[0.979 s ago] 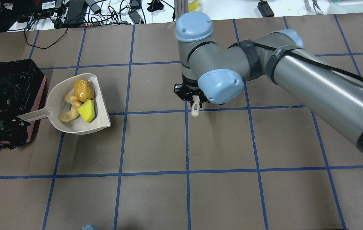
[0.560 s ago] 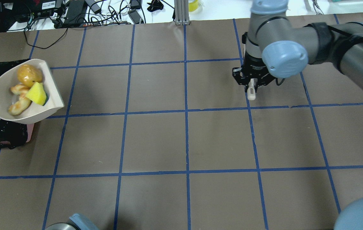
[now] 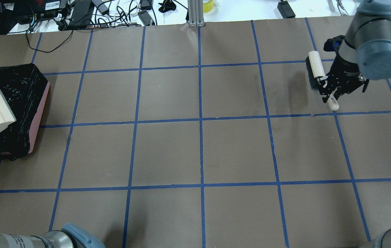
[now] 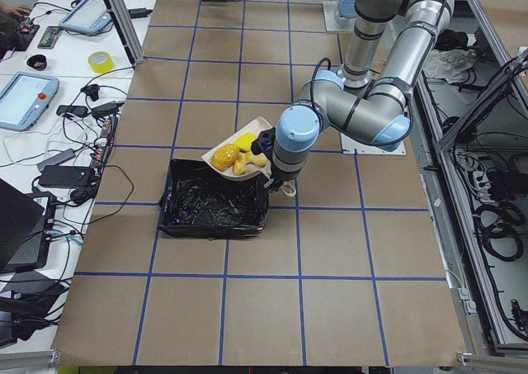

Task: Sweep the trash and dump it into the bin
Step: 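Lift the dustpan over the bin with left gripper while right carries brush back, then tip the dustpan into the bin with left gripper while right lowers brush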

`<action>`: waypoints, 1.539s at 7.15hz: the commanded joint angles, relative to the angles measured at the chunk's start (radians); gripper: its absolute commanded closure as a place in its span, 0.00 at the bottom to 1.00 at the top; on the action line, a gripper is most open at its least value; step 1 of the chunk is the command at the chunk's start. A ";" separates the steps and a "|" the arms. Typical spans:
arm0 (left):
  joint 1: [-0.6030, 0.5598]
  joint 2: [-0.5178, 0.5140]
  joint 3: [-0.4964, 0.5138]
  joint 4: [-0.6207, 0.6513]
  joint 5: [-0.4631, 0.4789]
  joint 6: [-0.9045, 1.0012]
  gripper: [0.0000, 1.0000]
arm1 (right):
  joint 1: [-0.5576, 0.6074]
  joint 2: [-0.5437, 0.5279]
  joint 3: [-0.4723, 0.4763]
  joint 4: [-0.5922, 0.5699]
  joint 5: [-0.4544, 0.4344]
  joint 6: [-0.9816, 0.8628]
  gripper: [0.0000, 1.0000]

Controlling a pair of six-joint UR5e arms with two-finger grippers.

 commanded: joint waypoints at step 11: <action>-0.223 -0.173 0.155 0.386 0.505 0.220 1.00 | -0.025 0.068 0.029 -0.067 -0.137 -0.071 0.07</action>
